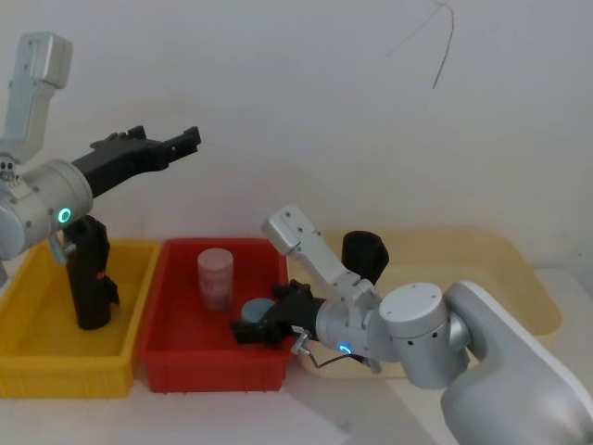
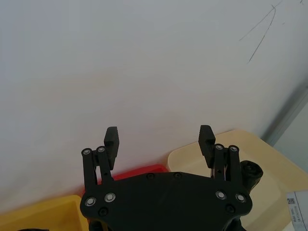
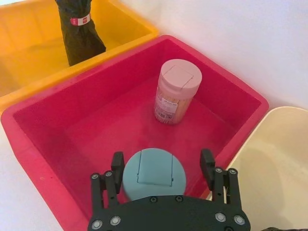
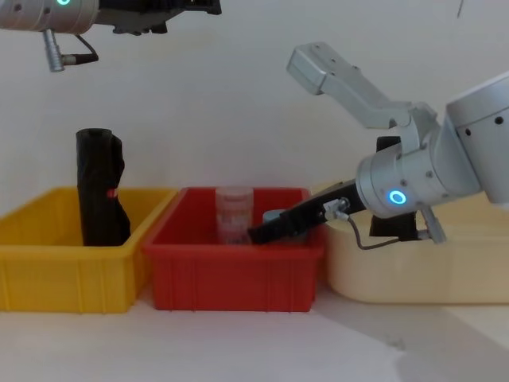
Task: Pick up the garbage bag with the one hand and transfer it to the other hand.
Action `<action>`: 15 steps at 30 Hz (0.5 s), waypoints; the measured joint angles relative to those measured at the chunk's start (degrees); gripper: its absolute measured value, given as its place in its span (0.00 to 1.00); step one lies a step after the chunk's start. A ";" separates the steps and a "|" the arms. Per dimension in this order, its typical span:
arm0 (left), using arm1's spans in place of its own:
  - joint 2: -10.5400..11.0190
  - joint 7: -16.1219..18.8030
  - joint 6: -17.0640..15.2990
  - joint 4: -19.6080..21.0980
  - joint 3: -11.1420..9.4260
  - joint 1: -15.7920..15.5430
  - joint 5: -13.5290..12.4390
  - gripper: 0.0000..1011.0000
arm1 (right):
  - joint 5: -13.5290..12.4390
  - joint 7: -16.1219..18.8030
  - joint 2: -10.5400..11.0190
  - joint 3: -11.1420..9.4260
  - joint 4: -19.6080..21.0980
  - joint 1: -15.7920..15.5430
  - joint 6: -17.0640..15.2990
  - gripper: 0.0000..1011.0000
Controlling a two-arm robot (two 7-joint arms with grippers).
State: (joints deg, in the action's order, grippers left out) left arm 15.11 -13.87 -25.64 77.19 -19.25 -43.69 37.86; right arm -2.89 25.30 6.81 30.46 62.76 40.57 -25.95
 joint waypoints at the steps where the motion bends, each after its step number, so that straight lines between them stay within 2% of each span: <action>1: 0.00 0.00 0.00 0.00 0.00 0.00 0.00 0.99 | 0.00 0.09 0.03 -0.07 0.08 -0.02 -0.08 0.95; 5: 0.00 0.00 0.00 -0.01 0.00 0.00 0.00 0.99 | -0.28 0.50 0.15 -0.36 0.53 -0.22 -0.17 0.87; 6: 0.00 0.00 0.00 0.00 0.00 0.00 0.00 0.99 | -0.36 0.57 0.17 -0.43 0.73 -0.28 -0.18 0.82; 7: 0.00 0.00 0.00 0.00 0.00 0.00 0.00 0.99 | -0.59 0.77 0.21 -0.52 1.07 -0.39 -0.23 0.82; 11: 0.00 0.00 0.00 0.00 0.00 0.00 0.00 0.99 | -1.03 1.11 0.35 -0.70 1.98 -0.71 -0.41 0.69; 15: 0.00 0.00 0.00 0.00 0.00 0.00 0.00 0.99 | -1.51 1.35 0.47 -0.86 2.76 -1.01 -0.69 0.64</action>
State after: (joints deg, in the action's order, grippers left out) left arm 15.11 -13.87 -25.65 77.19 -19.25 -43.69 37.87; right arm -4.40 26.66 7.28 29.60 65.52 39.55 -26.65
